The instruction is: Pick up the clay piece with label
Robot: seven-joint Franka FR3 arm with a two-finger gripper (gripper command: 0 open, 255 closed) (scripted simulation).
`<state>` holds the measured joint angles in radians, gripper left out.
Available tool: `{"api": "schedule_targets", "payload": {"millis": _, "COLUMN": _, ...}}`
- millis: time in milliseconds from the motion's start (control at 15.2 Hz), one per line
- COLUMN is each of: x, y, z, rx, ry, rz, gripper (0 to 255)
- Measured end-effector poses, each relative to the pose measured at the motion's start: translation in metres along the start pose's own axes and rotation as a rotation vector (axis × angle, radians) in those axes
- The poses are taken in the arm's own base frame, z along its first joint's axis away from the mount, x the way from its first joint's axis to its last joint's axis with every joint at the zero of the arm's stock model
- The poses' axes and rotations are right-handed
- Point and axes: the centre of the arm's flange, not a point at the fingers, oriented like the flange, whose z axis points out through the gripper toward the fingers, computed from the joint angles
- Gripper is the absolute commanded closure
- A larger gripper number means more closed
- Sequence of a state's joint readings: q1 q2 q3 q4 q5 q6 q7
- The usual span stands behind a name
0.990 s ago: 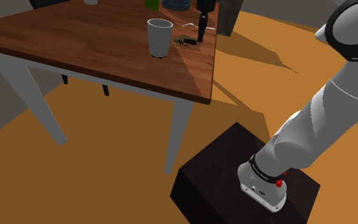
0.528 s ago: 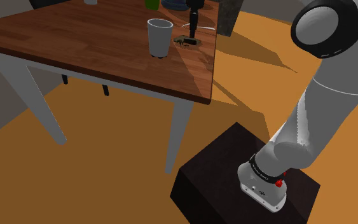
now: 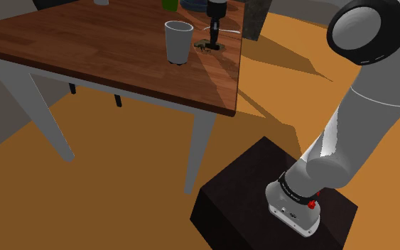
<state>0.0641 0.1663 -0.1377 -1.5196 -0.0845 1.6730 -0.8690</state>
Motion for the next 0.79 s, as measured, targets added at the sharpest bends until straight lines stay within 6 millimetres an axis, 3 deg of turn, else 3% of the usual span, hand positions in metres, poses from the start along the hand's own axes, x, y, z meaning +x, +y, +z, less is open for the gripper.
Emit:
{"api": "schedule_targets", "payload": {"millis": 528, "x": 0.000, "y": 0.000, "z": 0.000, "rx": -0.001, "ry": 0.001, "rz": 0.000, "gripper": 255}}
{"api": "schedule_targets", "payload": {"millis": 792, "x": -0.002, "y": 0.000, "z": -0.015, "rx": 0.000, "ry": 0.000, "rz": 0.000, "gripper": 255}}
